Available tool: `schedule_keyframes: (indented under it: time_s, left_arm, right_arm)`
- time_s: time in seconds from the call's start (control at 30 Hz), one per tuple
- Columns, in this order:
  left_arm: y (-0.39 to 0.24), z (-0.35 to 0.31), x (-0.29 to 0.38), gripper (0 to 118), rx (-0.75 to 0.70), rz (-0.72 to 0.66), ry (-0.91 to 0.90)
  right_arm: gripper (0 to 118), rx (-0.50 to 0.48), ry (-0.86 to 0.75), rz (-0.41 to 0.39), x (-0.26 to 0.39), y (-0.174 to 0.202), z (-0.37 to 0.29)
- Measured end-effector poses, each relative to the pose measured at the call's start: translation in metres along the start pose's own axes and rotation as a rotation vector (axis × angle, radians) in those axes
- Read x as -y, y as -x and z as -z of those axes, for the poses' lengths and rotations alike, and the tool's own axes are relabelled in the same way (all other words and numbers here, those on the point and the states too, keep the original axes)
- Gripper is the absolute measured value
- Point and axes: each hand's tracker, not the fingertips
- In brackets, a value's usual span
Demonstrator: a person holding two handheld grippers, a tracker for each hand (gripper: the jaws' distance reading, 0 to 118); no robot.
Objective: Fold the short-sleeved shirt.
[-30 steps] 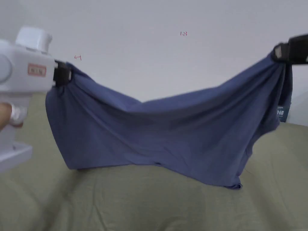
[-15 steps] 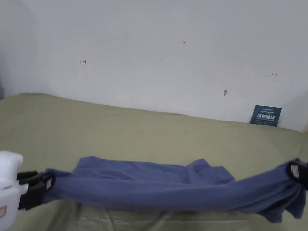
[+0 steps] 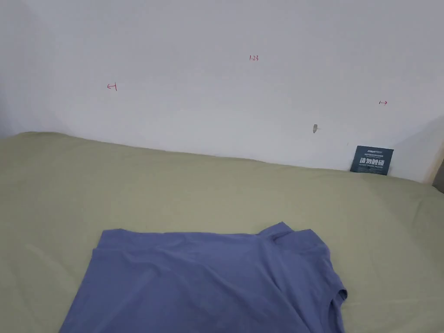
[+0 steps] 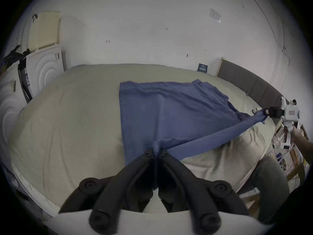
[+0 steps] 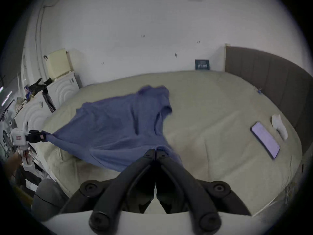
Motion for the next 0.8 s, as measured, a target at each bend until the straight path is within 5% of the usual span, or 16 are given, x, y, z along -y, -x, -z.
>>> schedule_keyframes:
  time_s: [0.07,0.13,0.17,0.2,0.23,0.27,0.3,0.43,0.47,0.53,0.57,0.7,0.8]
  left_arm:
    - [-0.002,0.002,0.005,14,-0.011,-0.017,0.012]
    - [-0.01,-0.001,0.01,53,-0.054,-0.088,0.022]
    - [-0.014,-0.004,0.013,88,-0.06,-0.131,0.022]
    - [-0.017,-0.009,0.014,101,-0.075,-0.167,0.033]
    - [-0.023,-0.016,0.013,101,-0.098,-0.209,0.034]
    - [-0.03,-0.023,0.012,101,-0.11,-0.235,0.006]
    - [-0.036,-0.031,0.01,101,-0.127,-0.257,-0.008]
    - [-0.07,-0.06,0.003,99,-0.166,-0.261,-0.097]
    - [-0.081,-0.065,0.002,98,-0.205,-0.212,-0.116]
    - [-0.098,-0.074,-0.002,88,-0.265,-0.097,-0.118]
    - [-0.105,-0.077,-0.001,59,-0.278,-0.046,-0.119]
    - [-0.121,-0.079,0.015,0,-0.339,0.01,-0.109]
    - [-0.124,-0.079,0.018,0,-0.309,-0.023,-0.058]
  right_arm:
    - [0,0.026,0.046,0.027,0.008,0.0,0.008]
    - [2,0.001,0.088,0.033,0.011,0.001,0.012]
    - [20,0.003,0.086,0.032,0.009,0.004,0.012]
    - [50,0.006,0.083,0.03,0.008,0.008,0.011]
    - [83,0.012,0.081,0.028,0.006,0.014,0.009]
    - [97,0.013,0.077,0.023,0.004,0.02,0.006]
    - [94,0.007,0.039,0.017,0.002,0.025,0.001]
    - [93,0.051,-0.045,-0.023,-0.007,0.055,-0.024]
    - [84,0.074,-0.052,-0.047,-0.007,0.062,-0.029]
    - [39,0.07,-0.054,-0.084,-0.004,0.075,-0.037]
    - [2,0.079,-0.058,-0.098,-0.002,0.079,-0.04]
    - [0,0.099,-0.056,-0.163,0.013,0.091,-0.05]
    - [0,0.093,-0.038,-0.162,0.022,0.095,-0.056]
